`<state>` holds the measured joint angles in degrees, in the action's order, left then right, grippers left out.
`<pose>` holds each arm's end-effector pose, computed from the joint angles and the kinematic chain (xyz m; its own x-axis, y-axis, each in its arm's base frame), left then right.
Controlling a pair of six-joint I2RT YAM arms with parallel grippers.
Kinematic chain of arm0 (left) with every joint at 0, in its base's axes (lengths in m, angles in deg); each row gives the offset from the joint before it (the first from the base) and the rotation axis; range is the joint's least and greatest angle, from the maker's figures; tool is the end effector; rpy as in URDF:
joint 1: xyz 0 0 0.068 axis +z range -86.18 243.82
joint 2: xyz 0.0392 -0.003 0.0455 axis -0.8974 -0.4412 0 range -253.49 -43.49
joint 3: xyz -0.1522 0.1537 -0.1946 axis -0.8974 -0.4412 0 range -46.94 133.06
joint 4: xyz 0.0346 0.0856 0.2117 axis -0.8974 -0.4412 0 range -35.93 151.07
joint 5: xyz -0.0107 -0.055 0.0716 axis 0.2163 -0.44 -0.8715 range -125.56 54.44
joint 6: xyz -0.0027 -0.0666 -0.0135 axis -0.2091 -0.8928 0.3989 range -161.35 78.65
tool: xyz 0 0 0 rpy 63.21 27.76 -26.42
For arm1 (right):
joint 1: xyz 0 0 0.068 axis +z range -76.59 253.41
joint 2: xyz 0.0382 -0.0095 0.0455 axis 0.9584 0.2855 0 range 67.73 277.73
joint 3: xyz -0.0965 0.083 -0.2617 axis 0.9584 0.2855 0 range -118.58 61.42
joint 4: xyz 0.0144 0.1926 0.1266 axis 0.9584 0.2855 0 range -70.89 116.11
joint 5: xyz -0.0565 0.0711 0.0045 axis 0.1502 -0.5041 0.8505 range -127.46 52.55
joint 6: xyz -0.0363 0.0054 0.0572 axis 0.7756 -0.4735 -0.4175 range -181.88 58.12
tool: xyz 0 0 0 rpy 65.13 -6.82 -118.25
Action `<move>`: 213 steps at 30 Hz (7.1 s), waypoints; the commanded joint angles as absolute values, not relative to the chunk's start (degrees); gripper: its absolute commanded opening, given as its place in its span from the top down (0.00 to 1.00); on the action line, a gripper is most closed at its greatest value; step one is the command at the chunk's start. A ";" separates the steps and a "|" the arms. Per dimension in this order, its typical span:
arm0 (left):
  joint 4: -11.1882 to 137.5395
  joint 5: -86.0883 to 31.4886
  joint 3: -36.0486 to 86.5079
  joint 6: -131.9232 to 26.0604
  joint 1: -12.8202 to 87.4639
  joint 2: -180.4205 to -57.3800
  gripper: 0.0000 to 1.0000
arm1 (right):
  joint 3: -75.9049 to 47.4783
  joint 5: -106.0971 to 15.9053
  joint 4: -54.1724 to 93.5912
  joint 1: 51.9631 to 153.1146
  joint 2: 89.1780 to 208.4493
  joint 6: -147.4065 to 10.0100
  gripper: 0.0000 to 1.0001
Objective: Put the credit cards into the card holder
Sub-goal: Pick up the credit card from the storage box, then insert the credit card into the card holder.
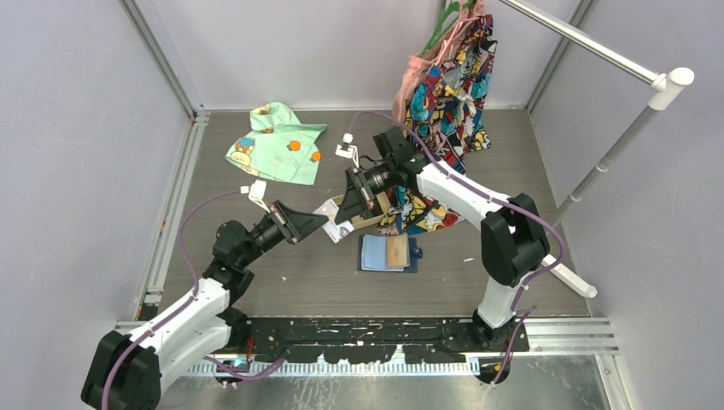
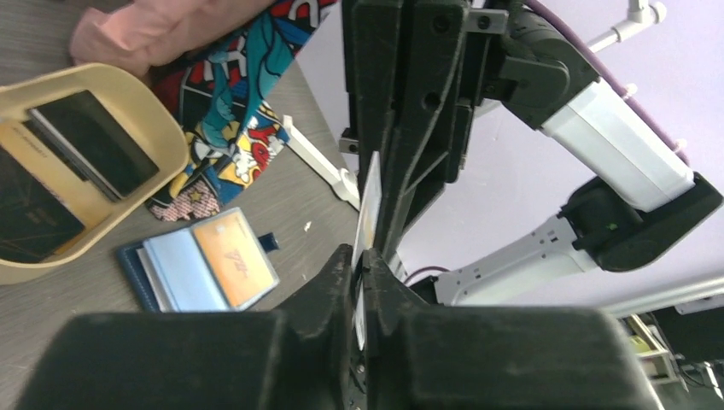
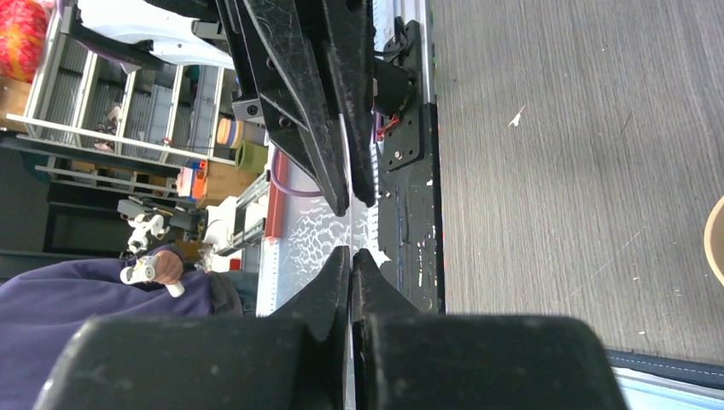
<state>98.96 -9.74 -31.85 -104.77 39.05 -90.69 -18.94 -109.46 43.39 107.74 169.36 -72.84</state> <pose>0.1371 -0.0895 0.2714 -0.6482 -0.5875 -0.4845 0.4268 0.2467 -0.8701 0.2681 0.2460 0.3046 -0.7164 -0.4181 -0.5585 -0.5989 -0.0419 0.7997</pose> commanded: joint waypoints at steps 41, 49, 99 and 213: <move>110.07 -7.55 -14.74 -97.90 26.19 -140.64 1.00 | 11.19 -53.47 50.93 104.08 158.21 -12.93 0.77; 114.09 -8.40 -14.18 -99.02 24.96 -144.35 1.00 | 11.15 -54.62 51.27 104.08 158.76 -12.64 0.78; 87.36 -3.16 -3.57 -98.16 23.56 -148.87 1.00 | 10.97 -55.55 50.91 104.06 158.30 -13.37 0.80; 71.72 -2.85 1.35 -99.10 23.65 -153.16 0.70 | 11.50 -43.31 47.64 118.22 153.75 -22.90 0.83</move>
<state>81.21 0.23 3.56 -99.20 23.31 -153.58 11.62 -45.16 48.94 119.78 156.57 -22.79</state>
